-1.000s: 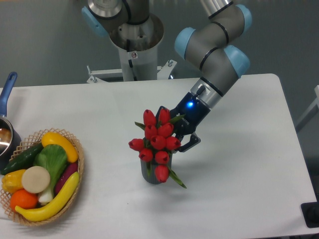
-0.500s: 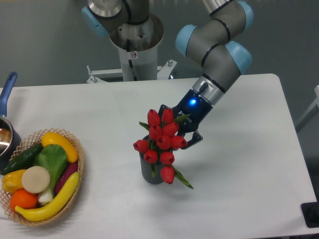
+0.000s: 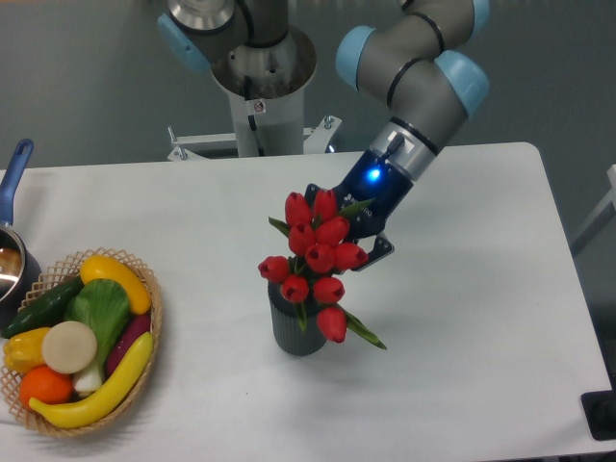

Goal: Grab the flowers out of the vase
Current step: 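Lift the tulip bouquet up out of the grey vase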

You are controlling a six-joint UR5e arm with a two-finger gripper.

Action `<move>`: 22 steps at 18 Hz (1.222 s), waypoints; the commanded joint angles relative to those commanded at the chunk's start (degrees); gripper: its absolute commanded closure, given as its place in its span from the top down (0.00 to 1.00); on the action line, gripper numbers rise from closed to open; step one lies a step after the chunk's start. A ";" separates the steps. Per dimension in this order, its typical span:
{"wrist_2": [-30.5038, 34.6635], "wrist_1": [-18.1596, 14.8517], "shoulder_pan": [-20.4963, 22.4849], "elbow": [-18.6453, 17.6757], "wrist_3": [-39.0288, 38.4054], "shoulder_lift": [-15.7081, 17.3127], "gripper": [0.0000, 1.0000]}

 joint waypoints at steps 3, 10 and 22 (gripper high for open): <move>-0.09 0.09 0.53 1.40 -3.43 1.23 0.46; -1.05 0.00 1.14 8.26 -13.19 1.50 0.46; -5.45 0.00 8.16 13.89 -16.63 0.62 0.46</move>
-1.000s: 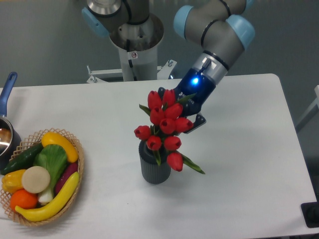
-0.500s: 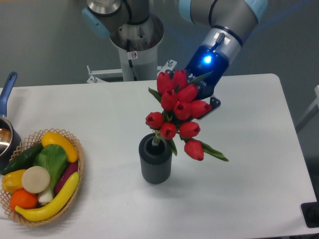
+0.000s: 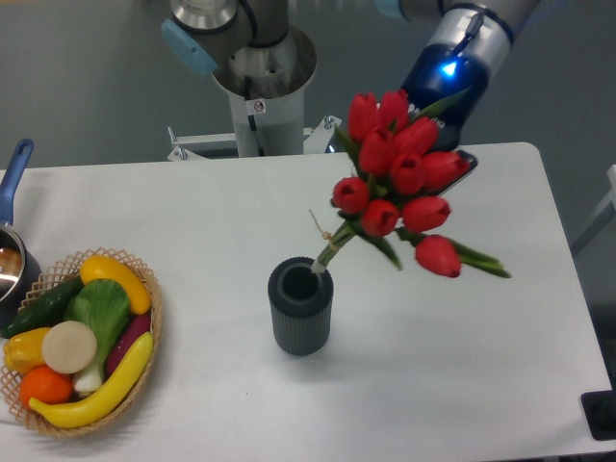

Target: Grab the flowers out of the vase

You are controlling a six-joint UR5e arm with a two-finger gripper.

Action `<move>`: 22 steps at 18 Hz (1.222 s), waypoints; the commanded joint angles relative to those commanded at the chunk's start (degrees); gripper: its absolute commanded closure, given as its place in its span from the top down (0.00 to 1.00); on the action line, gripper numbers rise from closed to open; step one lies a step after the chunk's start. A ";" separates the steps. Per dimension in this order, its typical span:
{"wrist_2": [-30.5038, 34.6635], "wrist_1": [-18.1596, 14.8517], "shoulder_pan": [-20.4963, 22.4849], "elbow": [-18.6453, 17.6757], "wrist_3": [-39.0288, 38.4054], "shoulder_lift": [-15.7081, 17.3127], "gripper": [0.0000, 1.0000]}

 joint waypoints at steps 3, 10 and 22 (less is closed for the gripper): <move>0.18 0.44 3.51 0.26 1.40 -2.10 0.46; 0.26 0.79 7.48 0.62 7.82 -5.80 0.46; 0.26 1.14 9.24 0.18 8.35 -6.07 0.46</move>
